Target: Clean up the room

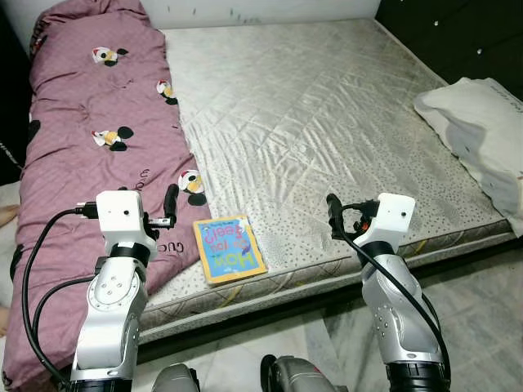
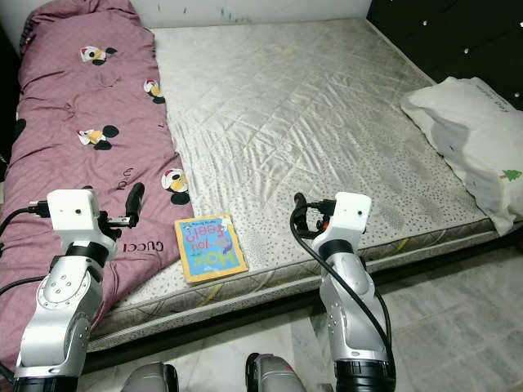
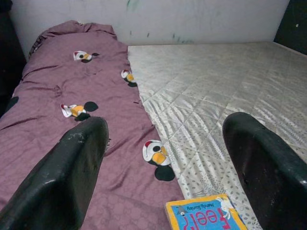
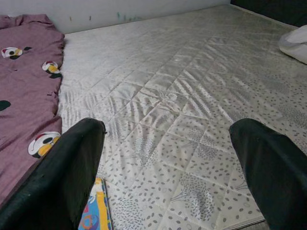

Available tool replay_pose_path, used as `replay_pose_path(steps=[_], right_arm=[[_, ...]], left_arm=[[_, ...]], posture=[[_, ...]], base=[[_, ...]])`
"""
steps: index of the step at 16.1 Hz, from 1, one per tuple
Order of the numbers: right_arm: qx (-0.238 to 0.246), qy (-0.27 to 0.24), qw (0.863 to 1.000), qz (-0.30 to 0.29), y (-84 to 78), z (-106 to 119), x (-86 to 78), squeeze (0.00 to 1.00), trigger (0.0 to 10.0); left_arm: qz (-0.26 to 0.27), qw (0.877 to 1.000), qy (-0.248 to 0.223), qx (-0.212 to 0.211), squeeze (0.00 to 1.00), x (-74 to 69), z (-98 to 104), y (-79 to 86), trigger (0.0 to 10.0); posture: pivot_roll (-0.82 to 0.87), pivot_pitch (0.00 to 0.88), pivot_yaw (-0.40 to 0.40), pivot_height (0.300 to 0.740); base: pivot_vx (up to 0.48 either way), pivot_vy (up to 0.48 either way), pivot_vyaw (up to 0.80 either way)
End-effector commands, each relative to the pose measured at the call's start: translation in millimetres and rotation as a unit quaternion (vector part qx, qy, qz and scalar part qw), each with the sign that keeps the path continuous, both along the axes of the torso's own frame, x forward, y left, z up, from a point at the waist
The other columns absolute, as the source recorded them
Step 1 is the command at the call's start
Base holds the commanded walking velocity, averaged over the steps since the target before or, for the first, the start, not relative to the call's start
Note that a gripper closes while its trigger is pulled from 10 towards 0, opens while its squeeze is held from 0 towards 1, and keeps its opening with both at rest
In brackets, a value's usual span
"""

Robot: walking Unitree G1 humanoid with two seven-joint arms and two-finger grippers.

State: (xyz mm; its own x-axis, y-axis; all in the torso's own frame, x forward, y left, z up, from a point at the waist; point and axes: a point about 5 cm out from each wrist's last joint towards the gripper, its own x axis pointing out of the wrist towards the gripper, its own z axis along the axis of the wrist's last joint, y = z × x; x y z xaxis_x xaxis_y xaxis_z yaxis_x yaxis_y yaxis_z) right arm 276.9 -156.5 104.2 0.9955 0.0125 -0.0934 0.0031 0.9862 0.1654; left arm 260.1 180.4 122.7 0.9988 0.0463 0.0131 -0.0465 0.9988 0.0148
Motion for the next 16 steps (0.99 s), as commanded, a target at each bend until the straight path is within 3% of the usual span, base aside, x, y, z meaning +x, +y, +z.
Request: replay_pose_path(steps=[1,6,13,16], right_arm=[[0.001,-0.004,1.0,0.002,-0.8,2.7,0.1,0.0,10.0],[-0.001,-0.006,1.0,0.008,-0.9,4.0,1.0,0.0,10.0],[-0.01,-0.002,1.0,0.006,-4.4,3.1,3.1,0.0,10.0],[-0.013,-0.001,1.0,0.009,-3.4,2.6,3.6,0.0,10.0]], left_arm=[[0.002,1.0,0.003,0.002,0.0,0.4,-0.5,-0.6,10.0],[0.008,1.0,0.005,0.001,0.0,1.0,-1.2,-1.9,10.0],[-0.015,1.0,-0.007,-0.005,0.0,0.8,2.8,-5.3,10.0],[-0.015,1.0,-0.009,-0.006,0.0,-0.2,3.1,-3.8,10.0]], posture=[[0.02,0.128,-0.058,0.696],[0.02,0.13,-0.066,0.632],[0.02,0.13,-0.071,0.632],[0.02,0.131,-0.075,0.632]], base=[[0.0,0.0,0.0],[0.0,0.0,0.0],[0.0,0.0,0.0],[0.278,0.0,0.0]])
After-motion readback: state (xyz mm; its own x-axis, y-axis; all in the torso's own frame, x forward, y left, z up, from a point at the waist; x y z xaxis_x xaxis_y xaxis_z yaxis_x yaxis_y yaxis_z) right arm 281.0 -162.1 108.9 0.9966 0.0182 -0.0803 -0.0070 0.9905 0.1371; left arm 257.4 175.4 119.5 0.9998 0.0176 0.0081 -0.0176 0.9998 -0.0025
